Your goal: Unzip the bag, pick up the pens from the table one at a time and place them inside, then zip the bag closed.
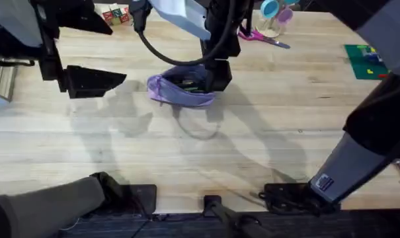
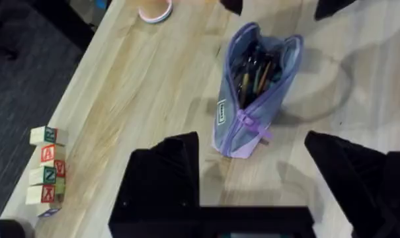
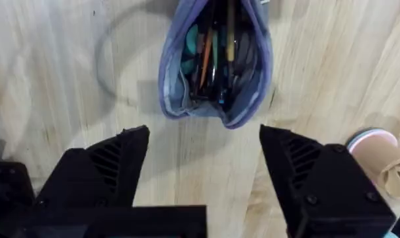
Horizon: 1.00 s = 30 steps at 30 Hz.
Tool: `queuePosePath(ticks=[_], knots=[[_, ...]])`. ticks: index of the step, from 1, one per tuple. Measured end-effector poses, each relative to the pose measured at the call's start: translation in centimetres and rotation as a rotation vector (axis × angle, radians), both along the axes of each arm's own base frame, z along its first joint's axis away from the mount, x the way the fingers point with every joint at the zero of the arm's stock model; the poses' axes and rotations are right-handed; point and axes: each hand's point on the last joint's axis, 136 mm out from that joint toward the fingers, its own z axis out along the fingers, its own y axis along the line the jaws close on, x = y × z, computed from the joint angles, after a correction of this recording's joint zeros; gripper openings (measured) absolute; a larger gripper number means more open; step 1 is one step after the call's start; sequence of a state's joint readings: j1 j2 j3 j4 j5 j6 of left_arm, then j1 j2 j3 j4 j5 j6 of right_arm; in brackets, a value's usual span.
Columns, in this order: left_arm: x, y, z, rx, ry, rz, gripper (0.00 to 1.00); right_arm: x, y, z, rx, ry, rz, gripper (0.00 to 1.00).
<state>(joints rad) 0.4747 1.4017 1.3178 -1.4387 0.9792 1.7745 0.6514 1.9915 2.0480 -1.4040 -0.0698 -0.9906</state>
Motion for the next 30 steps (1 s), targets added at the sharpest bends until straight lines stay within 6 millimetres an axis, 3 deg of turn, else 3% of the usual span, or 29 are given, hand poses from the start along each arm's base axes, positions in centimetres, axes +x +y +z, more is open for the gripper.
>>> queuePosePath(ticks=[4, 9, 13, 20, 30], knots=[[-0.3, -0.2, -0.3, -0.014, -0.028, -0.026, 0.997, 0.0, -0.1, 0.0, -0.003, 0.0, 0.0, 0.996], [-1.5, 0.9, -3.0, -0.114, -0.007, 0.039, 0.996, 0.1, -0.7, 0.6, -0.022, -0.03, -0.005, 0.996], [-2.7, 1.5, -4.7, -0.205, -0.006, 0.105, 0.995, 0.2, -1.4, 2.2, -0.026, -0.085, -0.011, 0.996], [-3.4, 0.8, -7.7, -0.272, -0.07, 0.123, 0.994, 0.1, -2.0, 3.7, -0.018, -0.129, -0.017, 0.996], [-3.3, 0.7, -9.1, -0.271, -0.123, 0.125, 0.993, 0.2, -1.8, 3.7, -0.004, -0.121, -0.087, 0.996]])
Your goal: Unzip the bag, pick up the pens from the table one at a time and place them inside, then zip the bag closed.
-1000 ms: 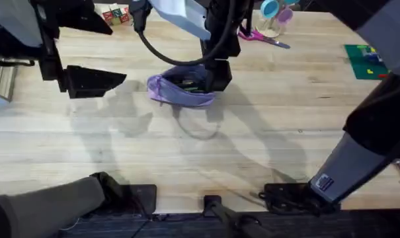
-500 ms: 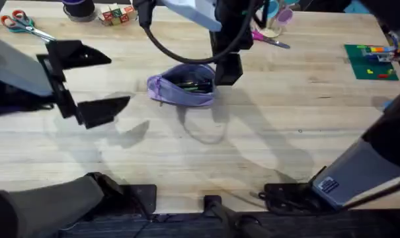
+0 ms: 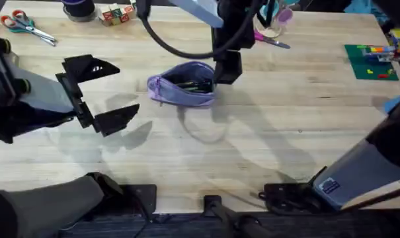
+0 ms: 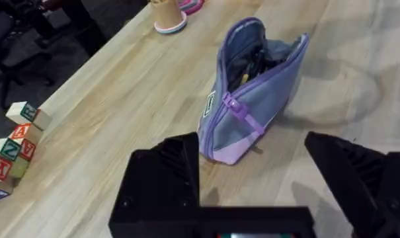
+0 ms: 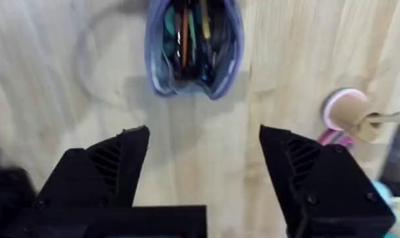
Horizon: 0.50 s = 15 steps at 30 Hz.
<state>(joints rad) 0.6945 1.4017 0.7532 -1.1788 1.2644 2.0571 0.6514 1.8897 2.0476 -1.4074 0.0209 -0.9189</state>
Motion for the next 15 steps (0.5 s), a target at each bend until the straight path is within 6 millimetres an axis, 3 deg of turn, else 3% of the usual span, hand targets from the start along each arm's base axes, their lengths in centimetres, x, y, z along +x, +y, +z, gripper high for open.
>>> queuePosePath(ticks=[8, 15], knots=[[-0.2, -0.2, -1.1, -0.002, 0.005, 0.005, 0.994, -2.2, 3.2, 0.5, 0.212, 0.192, -0.228, 0.996], [-0.2, -0.2, -1.1, -0.003, 0.007, 0.006, 0.993, -4.6, 6.0, 1.4, 0.339, 0.437, -0.609, 0.995]])
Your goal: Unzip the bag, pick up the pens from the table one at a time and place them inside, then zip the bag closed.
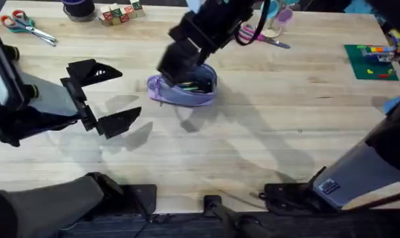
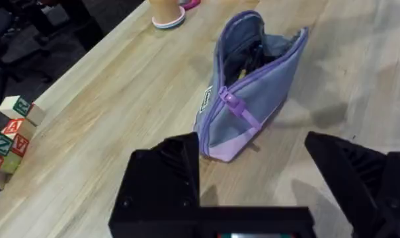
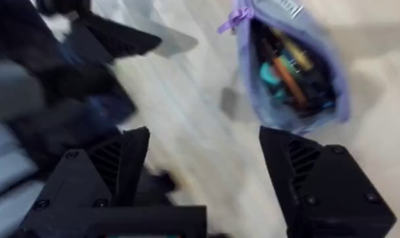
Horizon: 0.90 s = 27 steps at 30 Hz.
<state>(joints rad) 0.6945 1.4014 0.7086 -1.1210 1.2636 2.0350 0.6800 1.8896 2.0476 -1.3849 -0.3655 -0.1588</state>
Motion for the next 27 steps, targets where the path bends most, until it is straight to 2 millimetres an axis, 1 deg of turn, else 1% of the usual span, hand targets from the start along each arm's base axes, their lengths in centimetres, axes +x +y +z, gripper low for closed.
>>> queuePosePath(ticks=[5, 9, 14, 22, 27], knots=[[0.0, 0.0, 0.0, 0.0, 0.0, 0.0, 0.993, -0.9, 1.1, 0.3, 0.01, 0.157, -0.24, 0.996], [0.0, 0.0, 0.0, 0.0, 0.0, 0.0, 0.994, 0.0, 2.1, 0.8, 0.05, 0.217, -0.404, 0.995], [0.0, 0.0, 0.0, 0.0, 0.0, 0.0, 0.993, 0.8, 3.0, 1.1, 0.072, 0.235, -0.527, 0.996], [0.0, 0.0, 0.0, 0.0, 0.0, 0.0, 0.993, 0.6, 4.5, -0.4, -0.001, 0.261, -0.824, 0.996], [0.0, 0.0, 0.0, 0.0, 0.0, 0.0, 0.993, 0.3, 4.8, -0.9, -0.024, 0.253, -1.018, 0.996]])
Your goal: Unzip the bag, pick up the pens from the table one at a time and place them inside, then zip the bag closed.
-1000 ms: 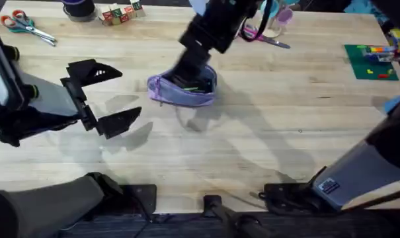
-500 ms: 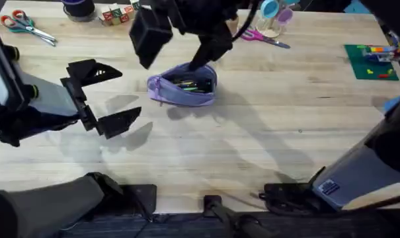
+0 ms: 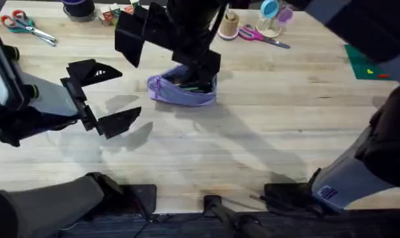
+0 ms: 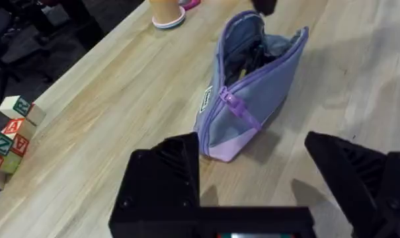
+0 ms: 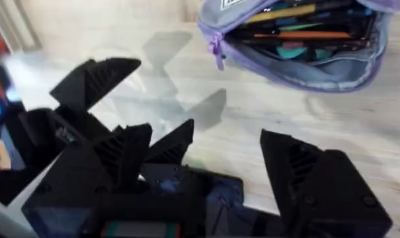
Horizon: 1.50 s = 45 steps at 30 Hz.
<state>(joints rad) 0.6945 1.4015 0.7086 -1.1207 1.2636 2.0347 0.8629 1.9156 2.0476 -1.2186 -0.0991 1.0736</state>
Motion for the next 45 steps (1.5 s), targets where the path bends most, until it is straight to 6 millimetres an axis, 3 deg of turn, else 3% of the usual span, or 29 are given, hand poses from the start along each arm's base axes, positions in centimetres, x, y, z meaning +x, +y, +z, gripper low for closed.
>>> queuePosePath(ticks=[16, 27, 39, 45], knots=[[0.0, 0.0, 0.0, 0.0, 0.0, 0.0, 0.993, 0.5, 0.1, -0.3, -0.088, -0.111, -0.12, 0.994], [0.0, 0.0, 0.0, 0.0, 0.0, 0.0, 0.993, 1.4, 1.0, -4.8, -0.167, -0.064, -0.122, 0.995], [0.0, 0.0, 0.0, 0.0, 0.0, 0.0, 0.993, 2.4, 1.3, -7.8, -0.221, -0.046, -0.137, 0.996], [0.0, 0.0, 0.0, 0.0, 0.0, 0.0, 0.993, 3.3, 1.1, -8.2, -0.221, -0.057, -0.161, 0.995]])
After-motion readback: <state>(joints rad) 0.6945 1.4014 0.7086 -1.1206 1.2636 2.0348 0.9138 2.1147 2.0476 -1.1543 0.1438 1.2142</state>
